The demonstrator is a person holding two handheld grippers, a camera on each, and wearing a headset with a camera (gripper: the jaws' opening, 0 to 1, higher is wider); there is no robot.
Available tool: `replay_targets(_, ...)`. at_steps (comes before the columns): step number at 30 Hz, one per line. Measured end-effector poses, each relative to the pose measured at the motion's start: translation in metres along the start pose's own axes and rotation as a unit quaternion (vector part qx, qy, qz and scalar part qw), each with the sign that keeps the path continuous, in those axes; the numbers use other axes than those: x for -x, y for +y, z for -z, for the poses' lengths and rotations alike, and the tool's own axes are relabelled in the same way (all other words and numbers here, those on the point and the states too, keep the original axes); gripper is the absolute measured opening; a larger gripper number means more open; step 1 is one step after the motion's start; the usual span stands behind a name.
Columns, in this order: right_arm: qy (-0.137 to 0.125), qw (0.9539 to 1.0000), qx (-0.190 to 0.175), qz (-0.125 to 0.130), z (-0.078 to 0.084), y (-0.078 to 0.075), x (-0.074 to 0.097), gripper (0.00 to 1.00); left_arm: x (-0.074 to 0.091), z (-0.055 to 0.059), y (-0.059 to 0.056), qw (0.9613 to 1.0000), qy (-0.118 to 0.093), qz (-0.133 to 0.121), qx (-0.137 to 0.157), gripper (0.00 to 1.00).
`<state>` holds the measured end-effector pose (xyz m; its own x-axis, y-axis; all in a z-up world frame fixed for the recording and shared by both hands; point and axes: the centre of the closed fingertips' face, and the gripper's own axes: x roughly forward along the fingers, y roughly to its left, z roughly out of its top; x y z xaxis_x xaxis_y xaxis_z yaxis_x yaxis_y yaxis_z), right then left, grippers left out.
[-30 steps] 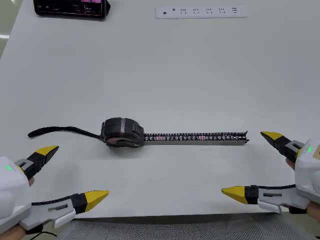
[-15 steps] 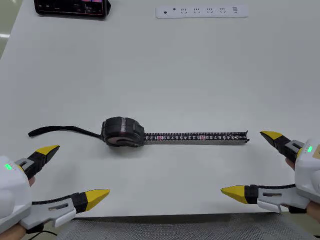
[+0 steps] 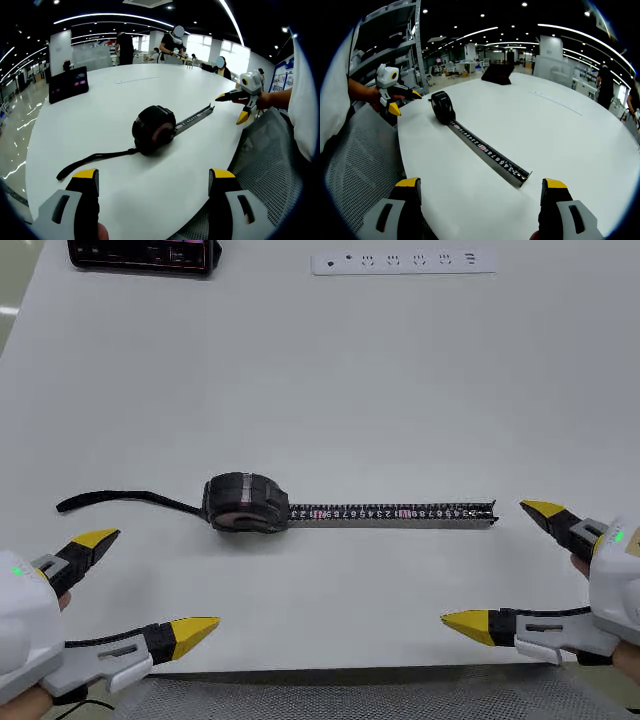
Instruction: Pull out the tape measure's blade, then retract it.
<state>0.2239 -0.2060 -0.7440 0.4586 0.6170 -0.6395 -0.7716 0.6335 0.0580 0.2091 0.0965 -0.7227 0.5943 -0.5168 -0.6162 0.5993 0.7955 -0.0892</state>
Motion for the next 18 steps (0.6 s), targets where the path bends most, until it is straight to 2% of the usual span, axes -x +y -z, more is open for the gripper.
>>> replay_targets(13, -0.001, 1.0, -0.001, -0.001, -0.0014, 0.0005, 0.0001, 0.99, -0.0014, -0.0012, -0.0007, 1.0, -0.001, 0.001, -0.001, 0.88)
replay_targets(18, -0.004, 1.0, -0.004, 0.0, -0.004, -0.0017, 0.0011, 0.99, -0.0065, -0.0071, -0.0029, 1.0, -0.005, 0.0, 0.001, 0.88)
